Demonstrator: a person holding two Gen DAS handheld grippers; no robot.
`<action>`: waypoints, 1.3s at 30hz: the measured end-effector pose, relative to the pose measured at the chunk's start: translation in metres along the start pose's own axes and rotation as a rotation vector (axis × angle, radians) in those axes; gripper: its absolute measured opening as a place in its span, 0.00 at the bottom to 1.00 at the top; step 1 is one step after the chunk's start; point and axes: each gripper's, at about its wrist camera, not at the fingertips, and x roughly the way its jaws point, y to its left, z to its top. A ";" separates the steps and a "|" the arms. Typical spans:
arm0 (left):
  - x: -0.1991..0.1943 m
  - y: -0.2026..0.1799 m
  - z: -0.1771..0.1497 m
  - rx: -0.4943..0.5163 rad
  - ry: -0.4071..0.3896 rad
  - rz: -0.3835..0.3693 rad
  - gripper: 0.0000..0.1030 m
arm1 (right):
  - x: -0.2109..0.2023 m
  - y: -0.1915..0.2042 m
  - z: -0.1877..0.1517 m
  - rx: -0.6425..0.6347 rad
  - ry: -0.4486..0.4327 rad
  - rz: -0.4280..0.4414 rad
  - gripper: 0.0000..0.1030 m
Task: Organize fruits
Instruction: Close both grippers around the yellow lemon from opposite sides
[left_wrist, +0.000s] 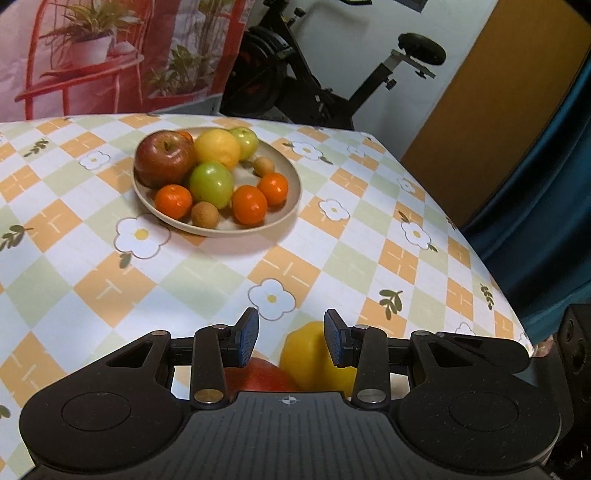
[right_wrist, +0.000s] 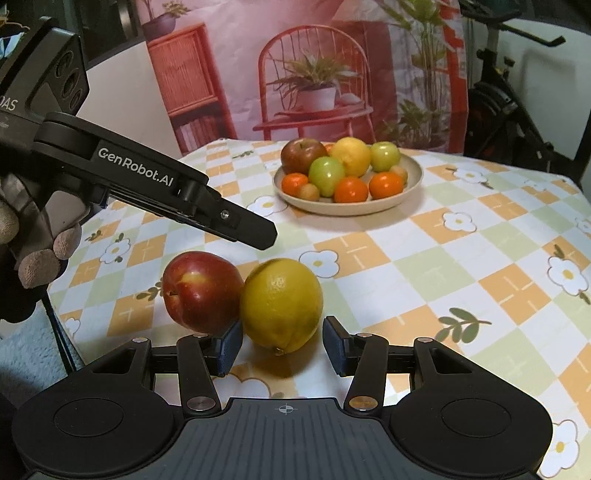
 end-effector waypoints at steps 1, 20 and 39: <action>0.001 0.000 0.000 0.004 0.006 -0.005 0.40 | 0.001 -0.001 0.000 0.004 0.004 0.001 0.43; 0.019 0.006 -0.001 -0.046 0.070 -0.111 0.39 | 0.015 -0.008 -0.001 0.047 0.019 0.047 0.45; 0.011 -0.003 0.015 -0.033 0.016 -0.152 0.39 | 0.003 -0.016 0.015 0.048 -0.050 0.047 0.46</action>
